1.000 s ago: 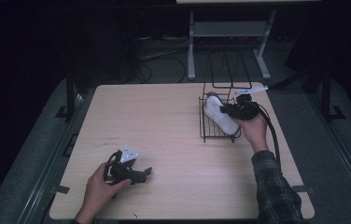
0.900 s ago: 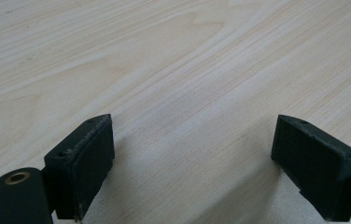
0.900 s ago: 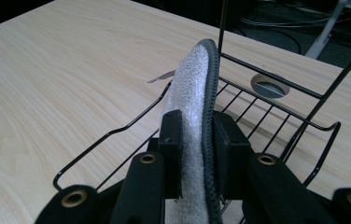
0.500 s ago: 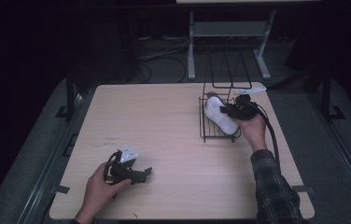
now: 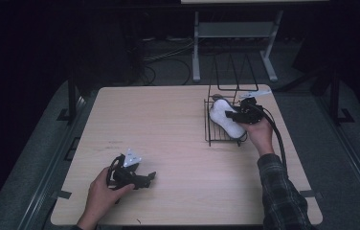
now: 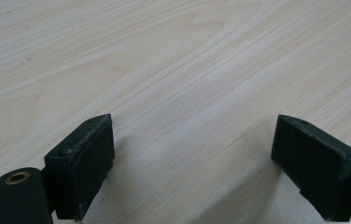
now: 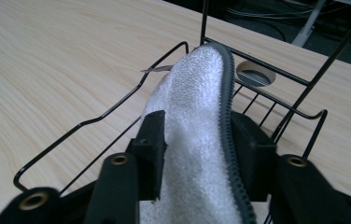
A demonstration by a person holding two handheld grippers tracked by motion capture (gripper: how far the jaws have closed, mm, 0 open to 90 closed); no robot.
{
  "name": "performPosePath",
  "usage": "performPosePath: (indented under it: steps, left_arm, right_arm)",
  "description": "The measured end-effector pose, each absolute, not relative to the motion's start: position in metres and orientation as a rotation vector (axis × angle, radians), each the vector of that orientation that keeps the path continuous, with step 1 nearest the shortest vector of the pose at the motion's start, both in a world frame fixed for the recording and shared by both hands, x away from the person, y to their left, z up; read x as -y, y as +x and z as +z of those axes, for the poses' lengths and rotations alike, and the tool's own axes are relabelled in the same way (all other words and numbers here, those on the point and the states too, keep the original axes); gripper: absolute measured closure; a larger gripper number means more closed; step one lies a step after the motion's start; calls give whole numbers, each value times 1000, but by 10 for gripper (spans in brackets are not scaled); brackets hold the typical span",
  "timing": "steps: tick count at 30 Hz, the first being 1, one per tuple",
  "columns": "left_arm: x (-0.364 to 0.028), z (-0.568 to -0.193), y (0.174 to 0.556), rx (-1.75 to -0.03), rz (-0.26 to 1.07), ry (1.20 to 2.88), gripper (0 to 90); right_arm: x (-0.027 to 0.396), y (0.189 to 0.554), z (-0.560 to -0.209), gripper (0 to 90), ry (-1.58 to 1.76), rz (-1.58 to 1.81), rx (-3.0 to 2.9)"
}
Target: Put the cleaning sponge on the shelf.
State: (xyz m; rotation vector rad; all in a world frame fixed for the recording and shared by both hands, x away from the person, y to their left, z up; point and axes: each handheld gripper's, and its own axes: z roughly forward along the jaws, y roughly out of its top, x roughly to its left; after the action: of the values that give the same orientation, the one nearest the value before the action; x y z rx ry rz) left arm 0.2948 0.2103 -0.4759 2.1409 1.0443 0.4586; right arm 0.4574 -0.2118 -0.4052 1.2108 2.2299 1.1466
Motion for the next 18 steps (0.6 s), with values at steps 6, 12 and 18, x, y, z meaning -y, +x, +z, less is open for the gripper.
performPosePath:
  steps: [6, 12, 18]
  left_arm:
    - [-210, -476, 295, -1044, 459, 2141, 124]
    - [-210, -476, 295, -1044, 459, 2141, 124]
    - [-210, -476, 295, -1044, 458, 2141, 124]
  right_arm:
    - [215, 457, -404, 464, 1240, 1133, -2211]
    - [226, 450, -401, 453, 1247, 1128, -2179]
    - [240, 438, -401, 555, 1256, 1131, -2168]
